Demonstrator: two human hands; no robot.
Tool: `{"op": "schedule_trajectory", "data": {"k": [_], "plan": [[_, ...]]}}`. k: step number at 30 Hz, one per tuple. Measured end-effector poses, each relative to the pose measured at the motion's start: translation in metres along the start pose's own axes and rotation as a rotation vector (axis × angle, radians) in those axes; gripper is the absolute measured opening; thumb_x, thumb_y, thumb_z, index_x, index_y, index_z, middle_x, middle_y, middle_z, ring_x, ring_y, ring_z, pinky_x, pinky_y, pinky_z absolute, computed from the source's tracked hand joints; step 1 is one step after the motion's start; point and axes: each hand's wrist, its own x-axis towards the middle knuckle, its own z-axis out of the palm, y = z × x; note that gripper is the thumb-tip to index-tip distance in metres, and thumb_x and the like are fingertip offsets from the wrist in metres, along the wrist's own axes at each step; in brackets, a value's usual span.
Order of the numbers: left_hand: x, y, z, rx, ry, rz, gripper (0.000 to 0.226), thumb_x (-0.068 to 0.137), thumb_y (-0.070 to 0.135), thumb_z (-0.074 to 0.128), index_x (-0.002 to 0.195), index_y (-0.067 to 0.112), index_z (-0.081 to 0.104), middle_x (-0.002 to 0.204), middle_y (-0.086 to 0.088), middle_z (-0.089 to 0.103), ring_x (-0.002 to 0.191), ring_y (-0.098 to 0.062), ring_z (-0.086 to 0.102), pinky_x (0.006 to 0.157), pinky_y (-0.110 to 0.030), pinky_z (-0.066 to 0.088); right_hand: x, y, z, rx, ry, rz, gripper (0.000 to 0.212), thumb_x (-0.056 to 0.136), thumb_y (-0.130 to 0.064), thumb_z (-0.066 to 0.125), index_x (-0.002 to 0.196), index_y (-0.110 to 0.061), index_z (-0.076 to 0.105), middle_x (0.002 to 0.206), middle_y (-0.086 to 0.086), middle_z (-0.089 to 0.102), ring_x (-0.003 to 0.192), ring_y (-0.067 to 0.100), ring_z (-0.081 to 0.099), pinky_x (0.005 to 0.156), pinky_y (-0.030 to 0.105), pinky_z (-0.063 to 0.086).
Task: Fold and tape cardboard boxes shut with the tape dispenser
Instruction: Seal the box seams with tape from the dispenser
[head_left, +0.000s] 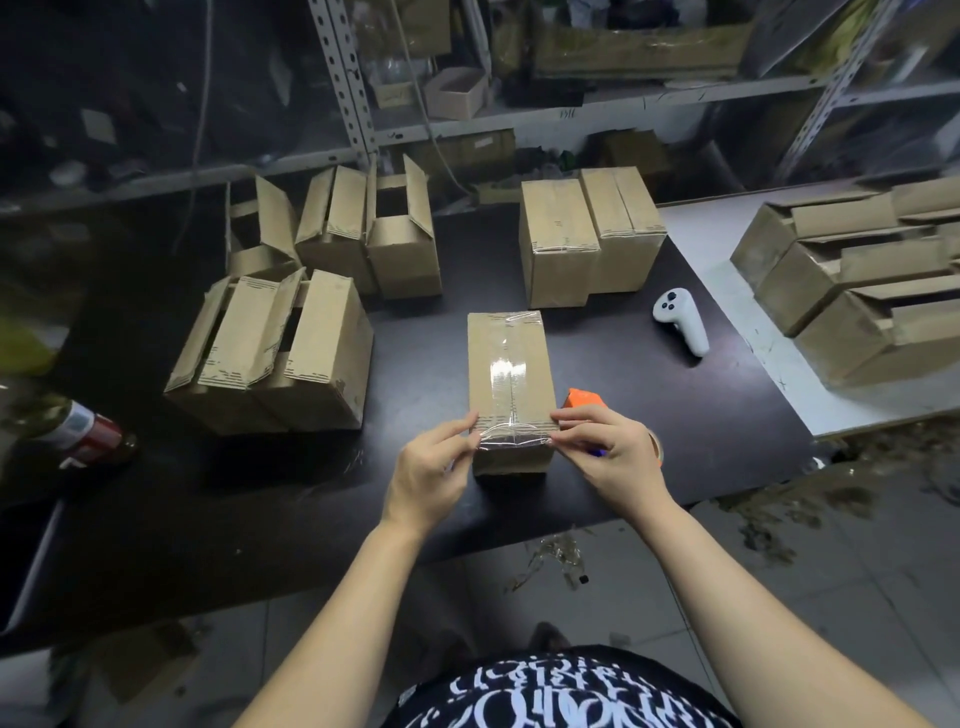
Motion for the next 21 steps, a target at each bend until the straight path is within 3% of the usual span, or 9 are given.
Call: {"op": "schedule_trajectory", "data": {"k": [5,8,14,18,21], "plan": [[-0.015,-0.004,0.004,0.164,-0.011,0.149,0.019,0.083,-0.008,0.072,0.102,-0.007,0.075,0.12,-0.02,0.072,0.084,-0.032,0.073,0.072,-0.041,0.06,-0.002,-0.004,0.0,-0.05,0.002,-0.056,0.019,0.074,0.005,0.085,0.087,-0.009,0.083,0.109,-0.004,0.075,0.098,-0.001,0.071,0.086,0.014,0.054],[-0.015,-0.003,0.007,0.201,-0.013,0.179,0.021,0.084,-0.008,0.071,0.105,-0.008,0.074,0.123,-0.022,0.07,0.077,-0.034,0.072,0.068,-0.042,0.06,-0.001,-0.006,0.002,-0.039,0.023,-0.013,0.014,0.076,0.0,0.085,0.087,-0.01,0.083,0.108,-0.004,0.076,0.097,0.002,0.072,0.084,0.017,0.057],[-0.02,0.003,0.004,0.114,0.011,0.079,0.023,0.092,0.008,0.068,0.11,-0.005,0.075,0.13,-0.017,0.068,0.093,-0.026,0.075,0.084,-0.036,0.061,0.003,-0.001,0.004,-0.024,0.032,0.001,0.012,0.077,0.0,0.087,0.086,-0.007,0.082,0.106,-0.002,0.075,0.097,0.008,0.073,0.089,0.022,0.057],[-0.008,0.009,0.007,0.017,0.073,-0.058,0.012,0.082,-0.001,0.081,0.093,-0.005,0.078,0.113,-0.017,0.075,0.097,-0.024,0.074,0.092,-0.028,0.058,0.005,0.0,0.006,-0.002,0.028,0.03,0.012,0.078,0.002,0.086,0.085,-0.006,0.081,0.106,-0.003,0.074,0.098,0.004,0.071,0.088,0.021,0.058],[-0.001,0.01,0.007,-0.035,0.087,-0.115,0.012,0.077,-0.006,0.083,0.075,-0.002,0.073,0.103,-0.014,0.076,0.092,-0.02,0.073,0.082,-0.022,0.057,0.006,0.003,0.006,0.048,0.008,0.088,0.02,0.077,0.004,0.085,0.094,-0.005,0.08,0.107,-0.005,0.073,0.1,0.005,0.071,0.088,0.021,0.058]]}}
